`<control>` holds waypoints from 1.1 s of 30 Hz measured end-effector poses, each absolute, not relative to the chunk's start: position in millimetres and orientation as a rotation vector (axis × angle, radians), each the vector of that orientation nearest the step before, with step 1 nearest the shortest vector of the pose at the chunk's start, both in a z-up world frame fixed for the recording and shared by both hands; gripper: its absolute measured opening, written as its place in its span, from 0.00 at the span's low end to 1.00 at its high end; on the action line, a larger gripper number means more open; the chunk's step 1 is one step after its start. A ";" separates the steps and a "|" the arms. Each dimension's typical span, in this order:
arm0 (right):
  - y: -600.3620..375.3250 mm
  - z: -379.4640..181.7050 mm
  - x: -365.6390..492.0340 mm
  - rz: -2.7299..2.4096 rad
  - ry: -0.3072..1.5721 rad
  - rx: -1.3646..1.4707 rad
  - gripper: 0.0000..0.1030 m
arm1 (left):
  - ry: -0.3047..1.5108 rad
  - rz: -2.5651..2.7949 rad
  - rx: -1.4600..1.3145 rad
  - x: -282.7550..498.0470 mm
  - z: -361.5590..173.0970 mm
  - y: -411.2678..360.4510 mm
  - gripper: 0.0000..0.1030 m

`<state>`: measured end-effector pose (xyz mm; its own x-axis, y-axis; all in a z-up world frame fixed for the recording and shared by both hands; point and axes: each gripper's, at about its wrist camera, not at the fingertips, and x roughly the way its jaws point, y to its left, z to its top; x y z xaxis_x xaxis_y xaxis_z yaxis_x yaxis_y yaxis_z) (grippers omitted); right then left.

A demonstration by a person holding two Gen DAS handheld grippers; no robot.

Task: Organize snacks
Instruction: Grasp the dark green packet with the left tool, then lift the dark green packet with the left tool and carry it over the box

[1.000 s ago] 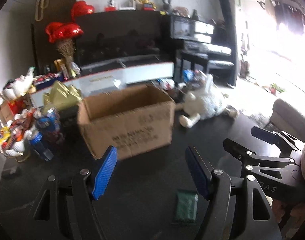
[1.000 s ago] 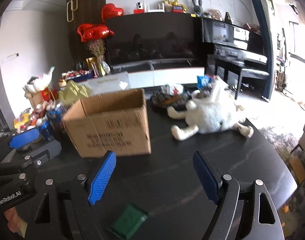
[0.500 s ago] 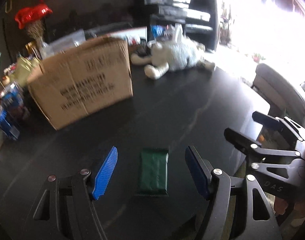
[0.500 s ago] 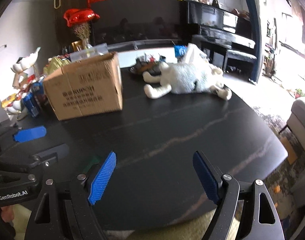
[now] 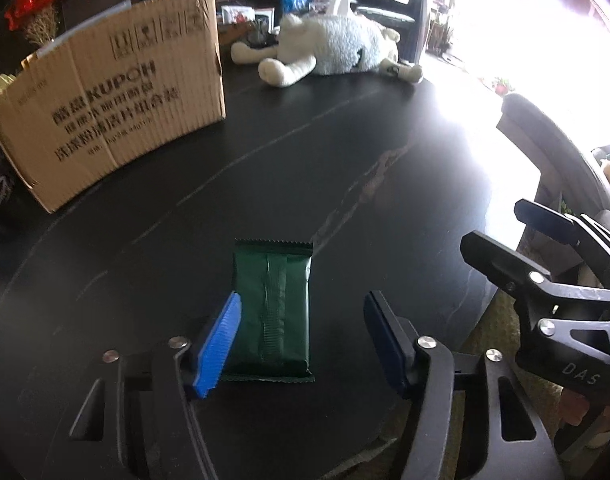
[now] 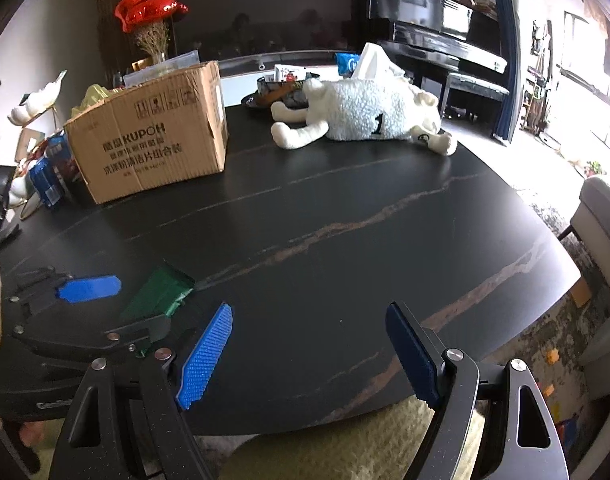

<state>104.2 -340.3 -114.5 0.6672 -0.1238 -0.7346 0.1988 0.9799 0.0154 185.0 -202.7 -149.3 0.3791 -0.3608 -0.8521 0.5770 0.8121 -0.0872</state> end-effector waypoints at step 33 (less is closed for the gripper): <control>-316.5 -123.7 122.7 -0.121 0.883 0.118 0.78 | 0.936 -0.534 0.182 193.0 -137.4 -170.6 0.43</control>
<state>122.7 -316.5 -123.7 0.6287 -0.0567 -0.7755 0.1542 0.9866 0.0528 193.0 -170.6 -137.4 0.4752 -0.3564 -0.8045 0.5106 0.8563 -0.0778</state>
